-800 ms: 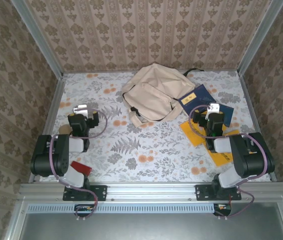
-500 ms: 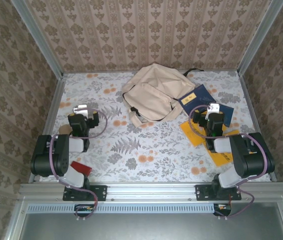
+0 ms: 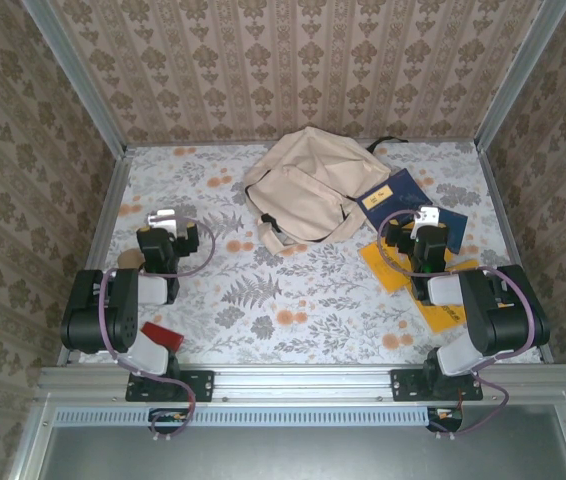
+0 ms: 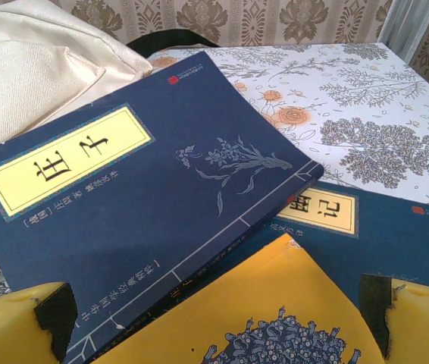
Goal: Pack the student bag
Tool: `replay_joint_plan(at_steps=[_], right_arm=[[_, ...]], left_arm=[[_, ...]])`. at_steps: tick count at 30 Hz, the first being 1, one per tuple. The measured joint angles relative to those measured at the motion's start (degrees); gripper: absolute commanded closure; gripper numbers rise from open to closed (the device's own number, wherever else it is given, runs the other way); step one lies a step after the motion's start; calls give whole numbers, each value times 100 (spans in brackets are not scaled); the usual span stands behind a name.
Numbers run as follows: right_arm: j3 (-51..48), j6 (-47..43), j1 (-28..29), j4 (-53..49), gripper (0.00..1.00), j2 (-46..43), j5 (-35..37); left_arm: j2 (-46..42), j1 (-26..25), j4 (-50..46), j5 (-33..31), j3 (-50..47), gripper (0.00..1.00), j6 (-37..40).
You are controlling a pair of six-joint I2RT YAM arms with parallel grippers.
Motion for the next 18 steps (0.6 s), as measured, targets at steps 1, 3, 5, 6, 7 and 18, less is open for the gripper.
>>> replay_joint_plan(at_steps=[1,3,5,6,7,18], right_arm=[[0,0,0,-11,0,-4,0],[17,0,0,-205,0,-116,4],[138,33,2,-761,0,-459,85],[245,72,2,-1058,0,-664,157],[409,160,0,-1438,0,-901,245],[2881,2129,4,-5792,0,-1676,291]], left_arm=[[-17,-17,-26,-28,0,0,2],[-164,-44,-227,-111,0,0,7],[-507,-70,-557,-214,9,0,4],[-697,-74,-734,-262,35,0,4],[-907,-74,-949,-302,101,0,2],[-1716,-424,-4317,197,2570,0,-1021]])
